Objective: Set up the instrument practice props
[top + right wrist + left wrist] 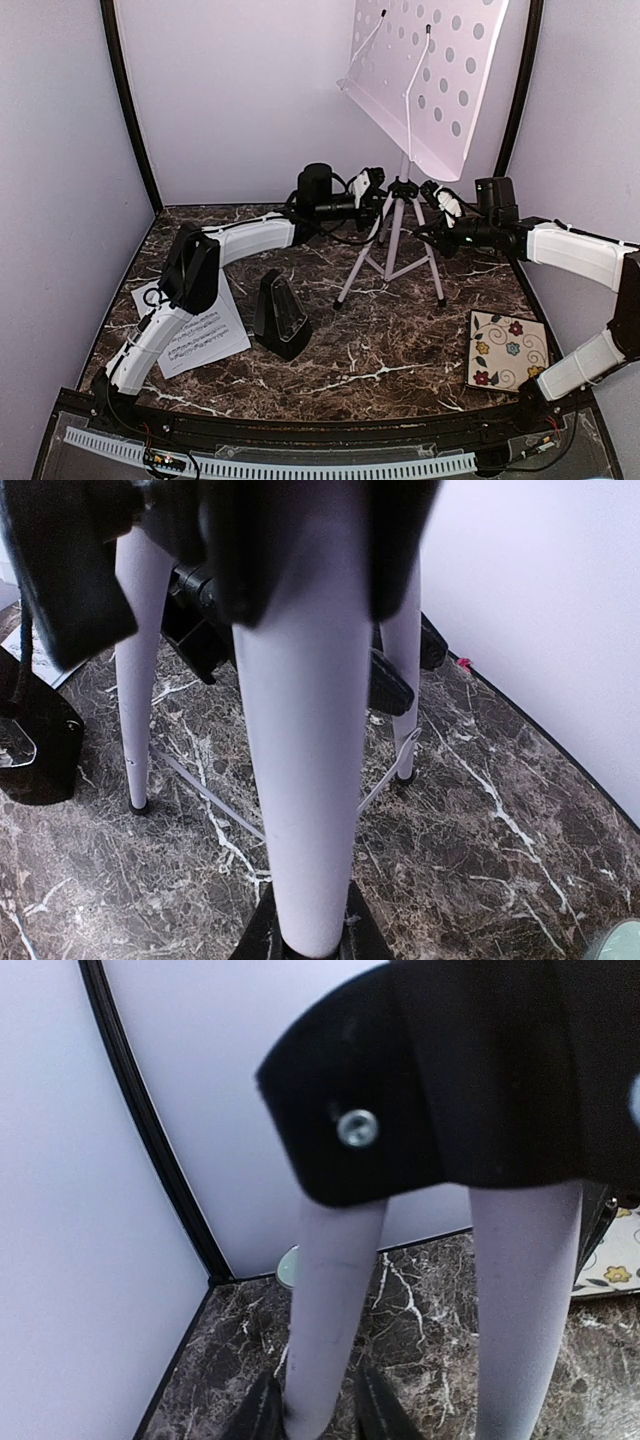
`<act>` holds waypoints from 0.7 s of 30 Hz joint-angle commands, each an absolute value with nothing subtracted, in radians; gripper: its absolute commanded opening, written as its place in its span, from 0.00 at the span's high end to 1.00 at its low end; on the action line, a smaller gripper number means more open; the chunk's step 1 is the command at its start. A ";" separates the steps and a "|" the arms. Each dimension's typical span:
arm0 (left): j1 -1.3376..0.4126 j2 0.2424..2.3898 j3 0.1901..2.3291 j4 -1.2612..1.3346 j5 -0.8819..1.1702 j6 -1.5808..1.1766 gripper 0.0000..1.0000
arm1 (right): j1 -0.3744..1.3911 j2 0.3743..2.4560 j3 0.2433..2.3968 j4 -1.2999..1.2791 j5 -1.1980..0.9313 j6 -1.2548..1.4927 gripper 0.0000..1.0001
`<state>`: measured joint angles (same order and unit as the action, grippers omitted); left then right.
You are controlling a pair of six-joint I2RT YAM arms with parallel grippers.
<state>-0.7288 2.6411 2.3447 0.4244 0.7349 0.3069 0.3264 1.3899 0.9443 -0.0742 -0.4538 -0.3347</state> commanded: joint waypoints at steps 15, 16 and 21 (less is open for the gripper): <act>-0.712 2.421 2.144 0.362 0.593 0.464 1.00 | 0.338 1.374 0.926 -0.133 -0.496 -0.314 1.00; -0.710 2.406 2.121 0.365 0.596 0.465 1.00 | 0.338 1.375 0.928 -0.133 -0.500 -0.316 1.00; -0.706 2.329 1.993 0.388 0.549 0.502 1.00 | 0.339 1.388 0.954 -0.148 -0.513 -0.323 1.00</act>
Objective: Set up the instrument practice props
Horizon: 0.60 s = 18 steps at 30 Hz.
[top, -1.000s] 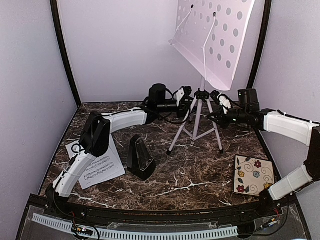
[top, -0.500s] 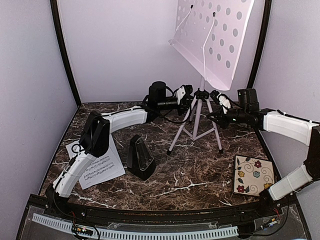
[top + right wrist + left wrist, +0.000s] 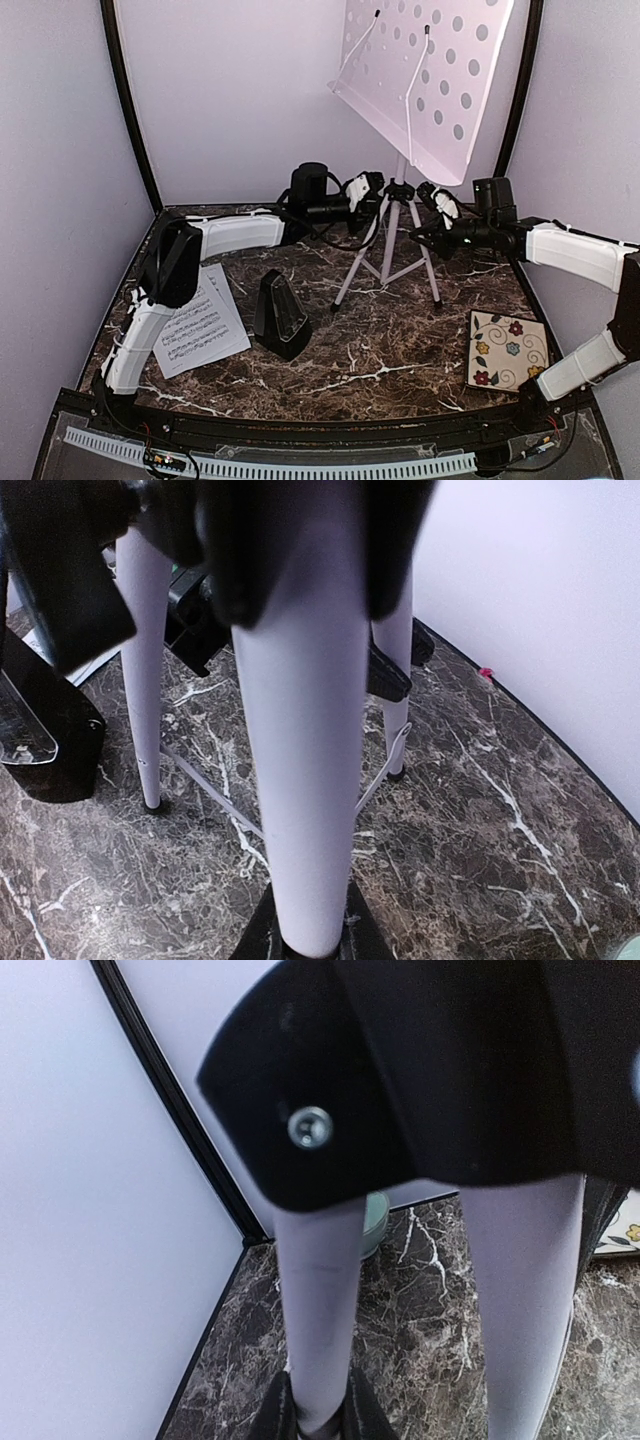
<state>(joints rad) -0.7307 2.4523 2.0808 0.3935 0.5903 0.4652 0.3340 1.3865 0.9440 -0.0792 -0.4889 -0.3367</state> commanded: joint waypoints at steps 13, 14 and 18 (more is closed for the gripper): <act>-0.657 2.145 1.736 0.416 0.432 0.552 1.00 | 0.341 1.490 1.085 -0.203 -0.491 -0.394 1.00; -0.655 2.129 1.716 0.420 0.420 0.552 1.00 | 0.341 1.501 1.106 -0.207 -0.491 -0.400 1.00; -0.652 2.077 1.630 0.441 0.391 0.551 1.00 | 0.341 1.542 1.165 -0.218 -0.497 -0.418 1.00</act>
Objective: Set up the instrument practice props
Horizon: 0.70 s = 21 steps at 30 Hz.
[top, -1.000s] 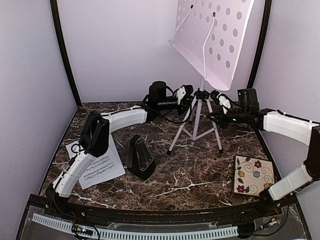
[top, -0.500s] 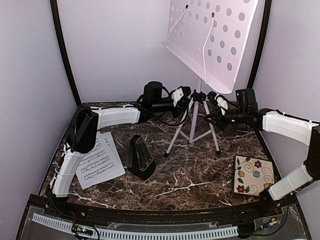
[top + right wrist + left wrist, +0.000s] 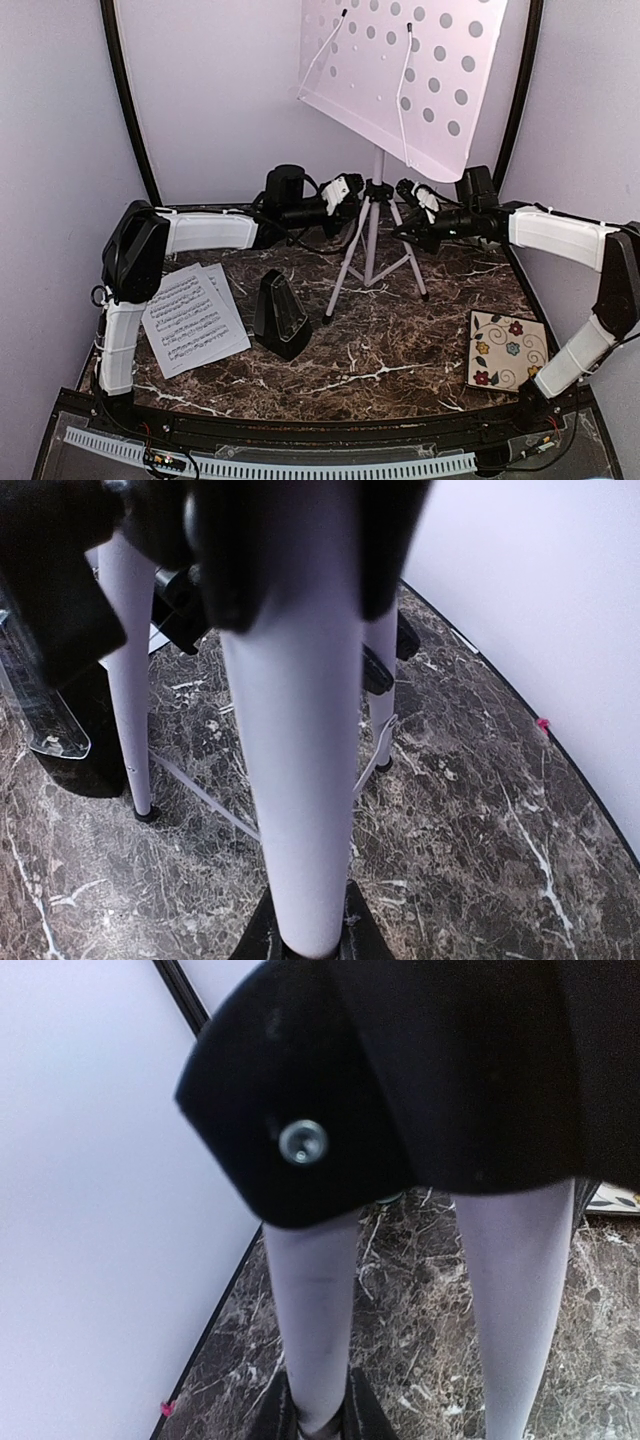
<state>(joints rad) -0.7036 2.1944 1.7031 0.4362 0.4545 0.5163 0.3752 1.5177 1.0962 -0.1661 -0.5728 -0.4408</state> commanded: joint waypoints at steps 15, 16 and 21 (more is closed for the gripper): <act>-0.652 1.926 1.435 0.460 0.287 0.510 1.00 | 0.344 1.635 1.237 -0.165 -0.456 -0.450 0.78; -0.652 1.918 1.423 0.462 0.282 0.509 1.00 | 0.344 1.641 1.242 -0.162 -0.451 -0.452 0.76; -0.653 1.886 1.373 0.470 0.273 0.507 1.00 | 0.345 1.665 1.263 -0.141 -0.439 -0.450 0.72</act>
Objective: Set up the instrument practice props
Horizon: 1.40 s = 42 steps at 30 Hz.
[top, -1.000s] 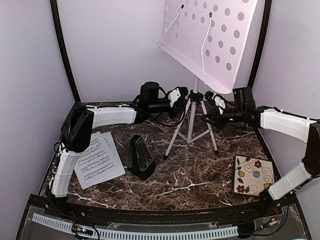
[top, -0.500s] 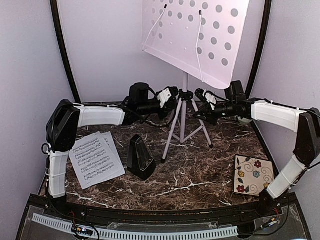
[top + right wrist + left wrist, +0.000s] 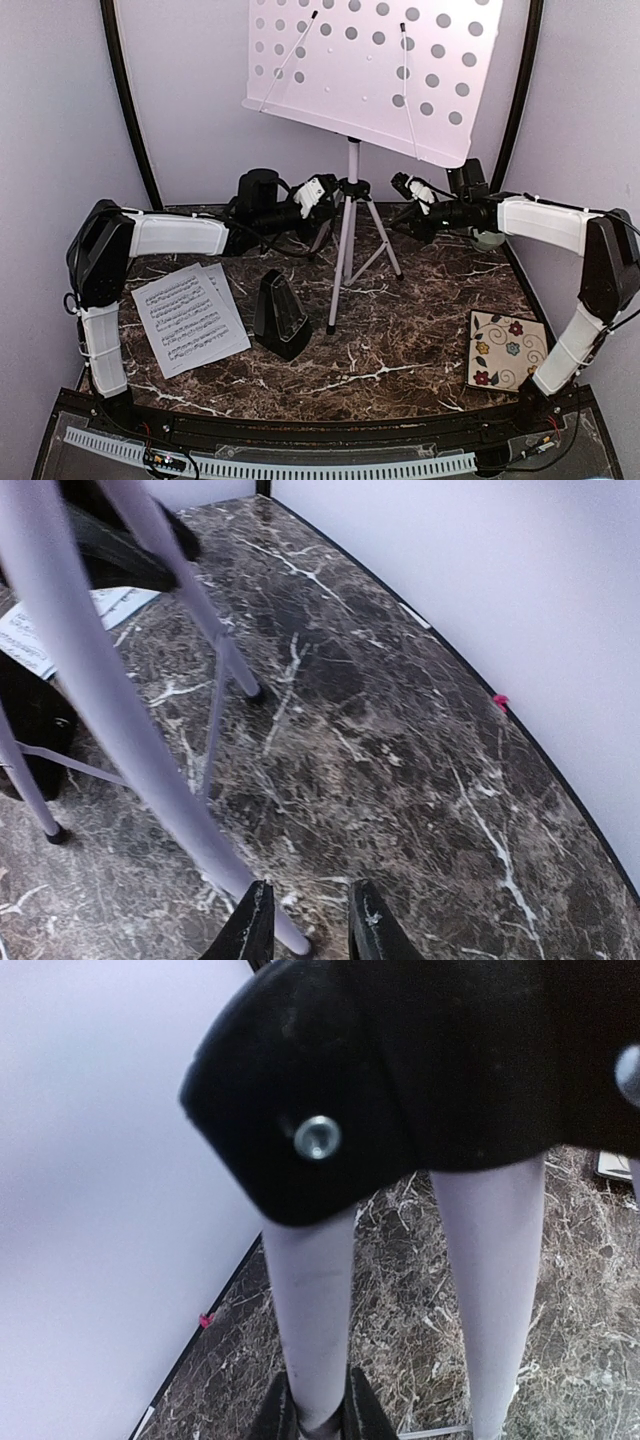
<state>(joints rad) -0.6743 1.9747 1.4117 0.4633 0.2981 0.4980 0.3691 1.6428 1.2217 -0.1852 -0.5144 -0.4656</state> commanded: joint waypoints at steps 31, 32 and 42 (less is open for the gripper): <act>-0.669 1.860 1.320 0.430 0.281 0.455 0.88 | 0.461 1.522 0.913 0.089 -0.338 -0.279 0.29; -0.669 1.859 1.321 0.425 0.281 0.453 0.85 | 0.465 1.532 0.913 0.092 -0.330 -0.287 0.29; -0.657 1.867 1.337 0.383 0.304 0.446 0.69 | 0.481 1.634 0.906 0.185 -0.262 -0.314 0.39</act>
